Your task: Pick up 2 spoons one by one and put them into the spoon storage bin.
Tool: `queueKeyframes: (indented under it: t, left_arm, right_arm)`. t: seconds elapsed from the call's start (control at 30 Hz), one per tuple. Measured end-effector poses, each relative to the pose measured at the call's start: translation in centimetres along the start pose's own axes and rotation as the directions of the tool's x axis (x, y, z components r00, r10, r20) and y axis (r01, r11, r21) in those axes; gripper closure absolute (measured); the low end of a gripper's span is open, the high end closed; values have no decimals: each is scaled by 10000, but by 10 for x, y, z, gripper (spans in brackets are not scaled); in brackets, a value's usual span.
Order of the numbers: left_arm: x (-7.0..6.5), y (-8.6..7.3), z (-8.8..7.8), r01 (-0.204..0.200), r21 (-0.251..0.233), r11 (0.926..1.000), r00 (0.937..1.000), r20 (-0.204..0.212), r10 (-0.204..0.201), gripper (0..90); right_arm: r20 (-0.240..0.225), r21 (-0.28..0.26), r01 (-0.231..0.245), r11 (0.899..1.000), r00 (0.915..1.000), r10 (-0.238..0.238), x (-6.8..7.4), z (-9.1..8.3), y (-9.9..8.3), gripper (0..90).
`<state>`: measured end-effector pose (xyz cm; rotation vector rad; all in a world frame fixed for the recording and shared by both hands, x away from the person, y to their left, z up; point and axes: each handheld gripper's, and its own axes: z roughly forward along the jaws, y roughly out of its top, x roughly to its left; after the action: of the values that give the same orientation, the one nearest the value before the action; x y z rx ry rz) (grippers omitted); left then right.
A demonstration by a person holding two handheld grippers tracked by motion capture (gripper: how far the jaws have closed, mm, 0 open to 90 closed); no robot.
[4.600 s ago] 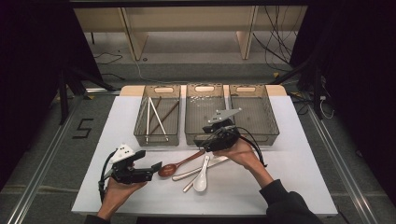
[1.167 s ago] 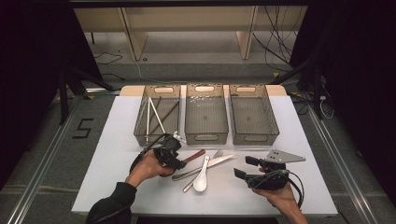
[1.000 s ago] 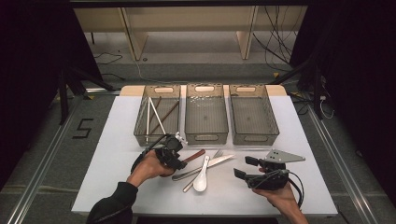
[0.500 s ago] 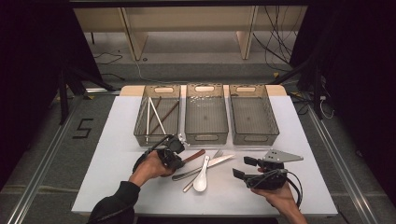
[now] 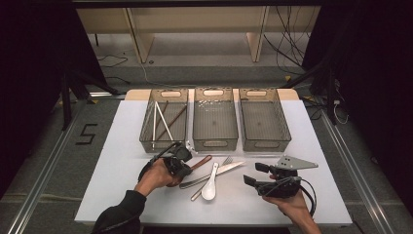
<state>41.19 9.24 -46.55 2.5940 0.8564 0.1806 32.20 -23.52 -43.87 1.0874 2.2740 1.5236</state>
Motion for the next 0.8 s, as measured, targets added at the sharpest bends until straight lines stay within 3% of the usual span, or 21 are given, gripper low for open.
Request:
queueKeyframes:
  t: [0.57,0.8]
  left_arm:
    - [5,-2,-21,162,-670,9976,9998,91,-157,809]
    - [5,0,-34,361,-1305,9908,9990,321,-322,808]
  right_arm:
    - [24,-51,9,10000,10000,-9,0,-1,0,314]
    - [22,-76,4,10000,10000,-4,0,-1,1,314]
